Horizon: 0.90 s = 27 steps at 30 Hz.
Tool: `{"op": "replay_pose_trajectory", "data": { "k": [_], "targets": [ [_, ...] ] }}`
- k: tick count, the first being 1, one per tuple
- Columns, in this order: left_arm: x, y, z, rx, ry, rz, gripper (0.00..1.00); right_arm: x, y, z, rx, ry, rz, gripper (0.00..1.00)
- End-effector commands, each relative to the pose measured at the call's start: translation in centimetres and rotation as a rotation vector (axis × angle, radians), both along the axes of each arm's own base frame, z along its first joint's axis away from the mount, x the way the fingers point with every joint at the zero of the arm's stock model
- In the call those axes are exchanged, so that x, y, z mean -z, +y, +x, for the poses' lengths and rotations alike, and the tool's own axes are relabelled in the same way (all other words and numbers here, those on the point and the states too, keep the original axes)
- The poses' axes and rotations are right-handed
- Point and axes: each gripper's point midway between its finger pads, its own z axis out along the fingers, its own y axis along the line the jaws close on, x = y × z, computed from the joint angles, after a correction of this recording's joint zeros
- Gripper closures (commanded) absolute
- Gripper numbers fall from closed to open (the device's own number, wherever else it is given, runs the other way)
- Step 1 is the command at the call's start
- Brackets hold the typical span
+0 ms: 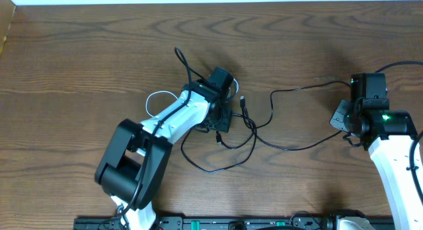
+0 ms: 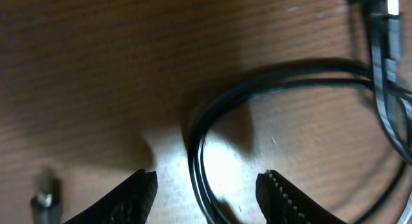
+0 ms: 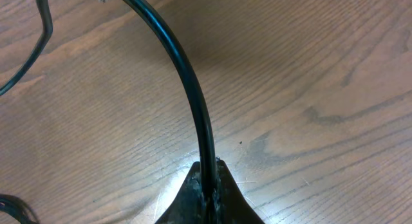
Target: Untangle cables
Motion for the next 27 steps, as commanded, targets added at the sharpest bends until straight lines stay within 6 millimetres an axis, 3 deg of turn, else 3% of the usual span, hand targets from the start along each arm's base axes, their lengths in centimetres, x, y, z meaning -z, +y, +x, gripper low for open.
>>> {"op": "replay_pose_trajectory", "data": {
  "k": [1, 3, 7, 10, 13, 19, 24, 27],
  "targets": [
    [1.5, 0.4, -0.3, 0.015, 0.019, 0.035, 0.45, -0.2, -0.3, 0.0, 0.021, -0.008, 0.0, 0.99],
    [2.0, 0.5, -0.4, 0.016, 0.029, 0.041, 0.46, -0.2, -0.3, 0.0, 0.02, -0.007, 0.001, 0.99],
    [2.2, 1.3, -0.1, 0.01, 0.014, 0.084, 0.76, -0.2, -0.3, -0.1, 0.02, -0.006, -0.001, 0.99],
    [2.3, 2.6, 0.1, 0.003, -0.004, 0.158, 0.92, -0.3, -0.5, -0.1, 0.026, -0.007, -0.015, 0.99],
    [2.2, 4.8, 0.4, -0.018, -0.031, 0.272, 0.92, -0.6, -1.9, -0.3, 0.042, -0.001, -0.096, 0.99],
    [1.5, 9.4, 1.1, -0.186, -0.078, 0.462, 0.92, -2.7, -8.5, -1.7, 0.224, 0.006, -0.362, 0.99],
    [1.3, 11.4, 1.1, -0.325, -0.061, 0.485, 0.92, -2.8, -12.2, -3.0, 0.378, -0.007, -0.333, 0.99],
    [1.4, 11.9, 0.9, -0.381, -0.039, 0.475, 0.92, -2.2, -13.1, -3.1, 0.425, -0.035, -0.238, 0.99]
  ]
}}
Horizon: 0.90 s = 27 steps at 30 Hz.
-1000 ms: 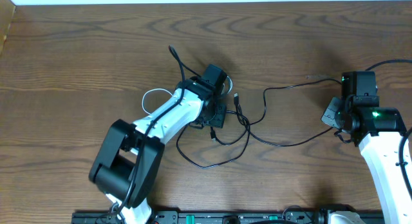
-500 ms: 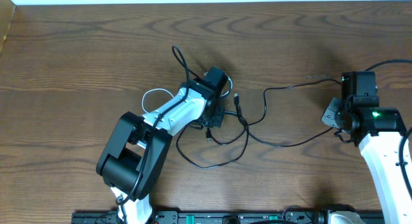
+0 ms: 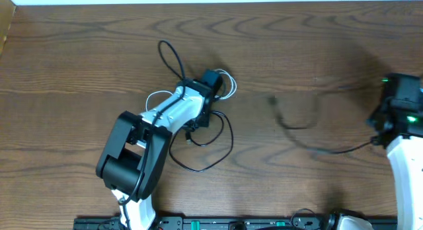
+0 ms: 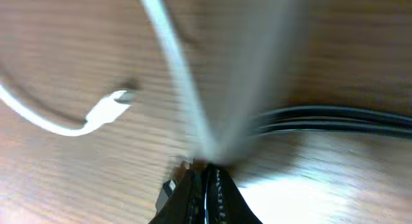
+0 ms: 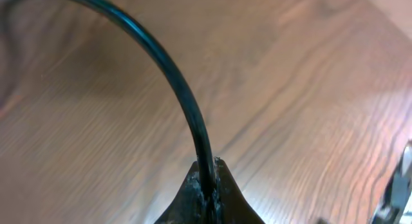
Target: Untangle cables
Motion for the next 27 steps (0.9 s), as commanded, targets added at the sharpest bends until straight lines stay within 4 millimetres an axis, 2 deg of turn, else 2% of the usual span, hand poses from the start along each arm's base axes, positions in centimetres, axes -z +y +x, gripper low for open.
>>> {"op": "replay_pose_trajectory", "data": {
  "k": [1, 4, 7, 11, 15, 18, 21, 24, 27],
  "targets": [
    [0.6, 1.2, -0.5, -0.107, 0.005, 0.022, 0.92, 0.2, -1.1, -0.1, 0.04, -0.054, 0.074, 0.99],
    [1.0, -0.4, -1.0, -0.097, 0.046, -0.069, 0.93, 0.4, 0.3, 2.0, -0.089, -0.114, 0.172, 0.99],
    [1.4, -3.2, -1.5, -0.017, 0.1, -0.206, 0.93, -0.3, 0.6, 3.5, -0.149, -0.161, 0.163, 0.99],
    [1.4, -4.5, -1.9, 0.013, 0.116, -0.249, 0.93, -1.8, -0.8, 4.6, -0.127, -0.225, 0.083, 0.99],
    [1.4, -4.8, -2.1, 0.025, 0.118, -0.249, 0.93, -4.8, -3.2, 5.4, -0.064, -0.301, -0.052, 0.99],
    [1.4, -5.0, -2.2, 0.03, 0.119, -0.248, 0.93, -7.4, -5.3, 4.8, 0.023, -0.329, -0.167, 0.99],
    [1.4, -5.1, -2.2, 0.035, 0.12, -0.247, 0.93, -10.1, -7.8, 2.9, 0.185, -0.361, -0.28, 0.99],
    [1.4, -5.1, -2.2, 0.035, 0.12, -0.247, 0.93, -11.3, -9.3, 1.4, 0.277, -0.376, -0.328, 0.99],
    [1.4, -5.1, -2.2, 0.035, 0.12, -0.247, 0.93, -11.3, -10.9, -0.5, 0.378, -0.385, -0.34, 0.99]
  ]
}}
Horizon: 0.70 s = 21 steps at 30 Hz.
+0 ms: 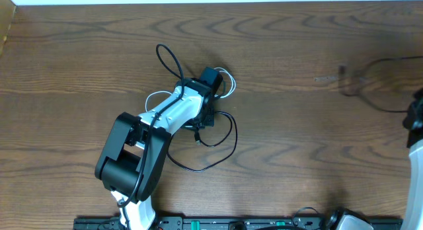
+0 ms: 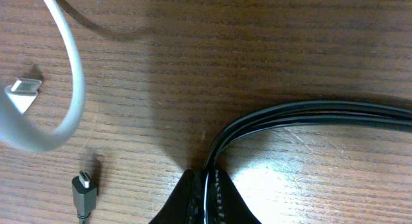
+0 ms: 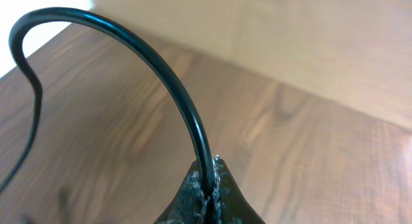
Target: Untangle cables
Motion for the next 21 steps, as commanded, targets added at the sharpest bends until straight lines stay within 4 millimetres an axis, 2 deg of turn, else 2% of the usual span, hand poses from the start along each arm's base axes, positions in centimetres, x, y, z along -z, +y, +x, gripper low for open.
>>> {"op": "replay_pose_trajectory", "data": {
  "k": [1, 4, 7, 13, 18, 21],
  "targets": [
    [1.1, -1.6, -1.6, 0.029, 0.076, -0.067, 0.93, -1.4, -2.5, -3.3, 0.192, -0.047, -0.045, 0.99],
    [1.1, -1.6, -1.6, 0.029, 0.076, -0.067, 0.93, -1.0, -3.5, -3.8, 0.202, -0.078, -0.007, 0.99],
    [1.1, -1.8, -1.7, 0.029, 0.08, -0.077, 0.93, 0.0, -3.3, -2.6, 0.124, -0.111, 0.075, 0.99],
    [1.1, -1.8, -1.7, 0.029, 0.081, -0.078, 0.93, 3.4, -1.1, 1.2, -0.096, -0.091, 0.245, 0.99],
    [1.1, -1.8, -1.7, 0.029, 0.082, -0.078, 0.93, 7.0, 0.0, 3.4, -0.186, -0.062, 0.373, 0.99],
    [1.1, -1.8, -1.7, 0.029, 0.082, -0.077, 0.92, 8.4, 1.1, 6.2, -0.334, -0.072, 0.429, 0.99]
  ]
}}
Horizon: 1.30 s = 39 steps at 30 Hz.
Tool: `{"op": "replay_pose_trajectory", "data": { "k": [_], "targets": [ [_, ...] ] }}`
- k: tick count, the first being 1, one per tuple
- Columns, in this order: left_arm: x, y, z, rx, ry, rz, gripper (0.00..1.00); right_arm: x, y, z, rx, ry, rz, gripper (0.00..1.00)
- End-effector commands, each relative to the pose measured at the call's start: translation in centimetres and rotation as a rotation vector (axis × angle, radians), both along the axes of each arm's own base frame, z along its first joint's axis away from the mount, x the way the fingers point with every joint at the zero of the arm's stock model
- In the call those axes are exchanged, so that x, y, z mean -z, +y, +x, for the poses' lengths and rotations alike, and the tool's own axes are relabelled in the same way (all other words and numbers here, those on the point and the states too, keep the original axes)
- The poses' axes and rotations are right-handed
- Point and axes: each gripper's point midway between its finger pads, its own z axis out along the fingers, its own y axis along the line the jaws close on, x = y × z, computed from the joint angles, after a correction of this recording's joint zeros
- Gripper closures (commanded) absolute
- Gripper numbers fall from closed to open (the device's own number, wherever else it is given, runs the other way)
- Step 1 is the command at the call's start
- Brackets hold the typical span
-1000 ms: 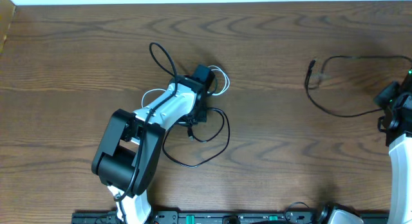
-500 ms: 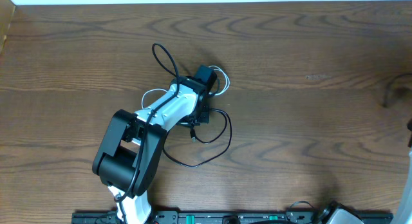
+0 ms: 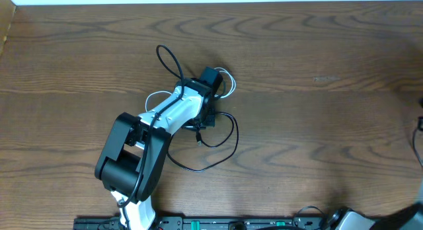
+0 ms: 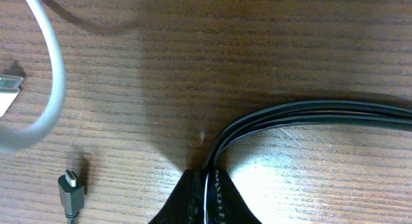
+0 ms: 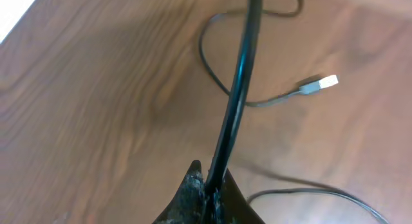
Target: Untangle cables
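One black cable (image 3: 221,145) lies in loops at the table's middle, mixed with a white cable (image 3: 156,96). My left gripper (image 4: 206,185) is shut on a doubled run of this black cable (image 4: 290,113), down at the wood. Beside it lie a white cable (image 4: 53,89) and a small black plug (image 4: 69,188). My right gripper (image 5: 212,182) is shut on a second black cable (image 5: 241,76), whose silver-tipped plug (image 5: 318,84) rests on the wood beyond. The overhead view shows neither the right gripper nor its arm.
The wooden table (image 3: 317,124) stretches right of the tangle. A thin black cable (image 3: 420,143) shows at the overhead view's right edge. A pale wall strip runs along the table's far edge.
My right gripper, still shut on its black cable, has gone out of the overhead view past the right edge, and the cable's end has left the back right of the table. The left gripper holds as before.
At first my left gripper stood open around a black cable in the tangle while the right held a cable running into it. Then the left was shut and the right cable lay clear of the tangle. The right gripper stood farther right each time, now out of view.
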Motion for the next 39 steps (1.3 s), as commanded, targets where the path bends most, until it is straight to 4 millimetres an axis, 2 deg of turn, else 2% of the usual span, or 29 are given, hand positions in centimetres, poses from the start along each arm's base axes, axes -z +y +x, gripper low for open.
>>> {"op": "replay_pose_trajectory", "data": {
  "k": [1, 4, 6, 10, 13, 14, 16, 17, 19, 27, 32, 35, 39],
  "targets": [
    [1.1, -1.3, -1.6, 0.03, 0.071, -0.051, 0.93, 0.8, 2.5, 4.4, -0.259, -0.091, 0.095, 0.99],
    [1.1, -1.3, -1.6, 0.029, 0.072, -0.051, 0.93, 0.5, 4.4, 7.5, -0.432, -0.199, 0.143, 0.98],
    [1.1, -1.3, -1.6, 0.029, 0.073, -0.051, 0.93, 0.2, 4.8, 8.6, -0.476, -0.244, 0.151, 0.97],
    [1.1, -1.3, -1.6, 0.029, 0.073, -0.05, 0.93, -1.2, 5.0, 9.8, -0.526, -0.315, 0.125, 0.96],
    [1.1, -1.3, -1.6, 0.029, 0.074, -0.051, 0.93, -1.5, 4.8, 10.0, -0.529, -0.327, 0.11, 0.94],
    [1.1, -1.3, -1.6, 0.029, 0.073, -0.051, 0.93, -1.4, 4.9, 9.9, -0.527, -0.321, 0.117, 0.86],
    [1.1, -1.3, -1.6, 0.029, 0.074, -0.052, 0.93, -0.8, 5.1, 9.6, -0.523, -0.302, 0.14, 0.47],
    [1.1, -1.3, -1.6, 0.029, 0.074, -0.054, 0.93, -0.5, 5.3, 9.4, -0.52, -0.291, 0.153, 0.39],
    [1.1, -1.3, -1.6, 0.029, 0.074, -0.054, 0.93, 0.2, 5.6, 8.9, -0.514, -0.265, 0.184, 0.28],
    [1.1, -1.6, -1.6, 0.035, 0.075, -0.069, 0.93, 2.8, 7.6, 6.8, -0.501, -0.162, 0.315, 0.26],
    [0.4, -3.5, -1.6, 0.086, 0.078, -0.174, 0.93, 3.8, 9.4, 5.8, -0.519, -0.123, 0.41, 0.25],
    [-0.9, -4.7, -1.5, 0.134, 0.06, -0.249, 0.92, 4.0, 10.4, 5.5, -0.568, -0.116, 0.44, 0.24],
    [-3.8, -5.4, -0.7, 0.166, -0.016, -0.297, 0.93, 3.9, 11.3, 5.5, -0.627, -0.115, 0.445, 0.23]
  ]
}}
